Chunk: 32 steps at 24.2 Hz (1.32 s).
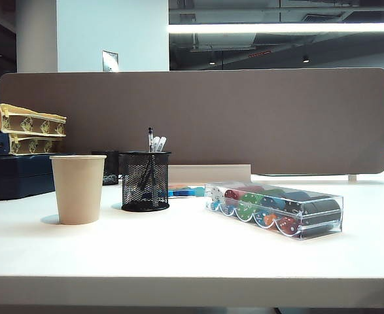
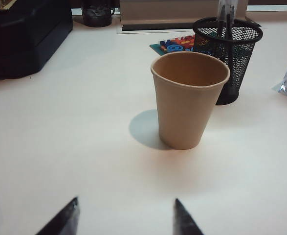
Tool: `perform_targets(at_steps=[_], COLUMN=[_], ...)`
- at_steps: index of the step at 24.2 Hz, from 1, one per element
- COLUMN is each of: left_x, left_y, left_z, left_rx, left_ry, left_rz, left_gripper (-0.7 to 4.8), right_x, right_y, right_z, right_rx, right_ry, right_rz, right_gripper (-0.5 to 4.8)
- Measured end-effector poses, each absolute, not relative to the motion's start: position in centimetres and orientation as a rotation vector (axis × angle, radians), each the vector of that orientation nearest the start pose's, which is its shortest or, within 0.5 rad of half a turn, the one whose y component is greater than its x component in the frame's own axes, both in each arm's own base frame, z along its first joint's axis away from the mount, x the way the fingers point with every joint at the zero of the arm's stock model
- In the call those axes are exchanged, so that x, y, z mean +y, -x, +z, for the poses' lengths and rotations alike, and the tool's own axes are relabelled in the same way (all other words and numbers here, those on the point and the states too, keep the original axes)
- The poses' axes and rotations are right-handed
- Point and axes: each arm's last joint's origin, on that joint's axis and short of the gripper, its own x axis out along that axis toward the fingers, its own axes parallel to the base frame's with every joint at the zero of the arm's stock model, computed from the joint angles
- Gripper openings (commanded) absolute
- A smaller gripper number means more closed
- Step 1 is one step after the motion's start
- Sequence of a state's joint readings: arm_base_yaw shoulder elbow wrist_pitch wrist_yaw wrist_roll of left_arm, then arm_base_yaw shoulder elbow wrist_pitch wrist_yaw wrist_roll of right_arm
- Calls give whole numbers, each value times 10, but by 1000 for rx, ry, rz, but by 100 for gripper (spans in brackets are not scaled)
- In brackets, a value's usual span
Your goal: Pick up one pen and put it in the pen container.
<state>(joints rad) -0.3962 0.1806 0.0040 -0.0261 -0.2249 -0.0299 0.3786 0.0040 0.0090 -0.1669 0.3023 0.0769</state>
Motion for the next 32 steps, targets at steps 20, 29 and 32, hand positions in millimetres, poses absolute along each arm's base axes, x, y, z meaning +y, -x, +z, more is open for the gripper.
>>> perform_targets(at_steps=[20, 29, 32], left_x=[-35, -34, -34], left_y=[-100, -100, -100], left_z=[144, 144, 144], left_rx=[230, 232, 232], left_ry=[-43, -36, -36], left_rz=[-166, -162, -162], left_gripper=[-6, -6, -6], right_x=[28, 28, 29], right_y=[-91, -91, -91], right_z=[150, 150, 150], right_rx=[162, 162, 166], right_ry=[-29, -32, -81], right_rz=[115, 119, 119], right_gripper=[-1, -1, -1])
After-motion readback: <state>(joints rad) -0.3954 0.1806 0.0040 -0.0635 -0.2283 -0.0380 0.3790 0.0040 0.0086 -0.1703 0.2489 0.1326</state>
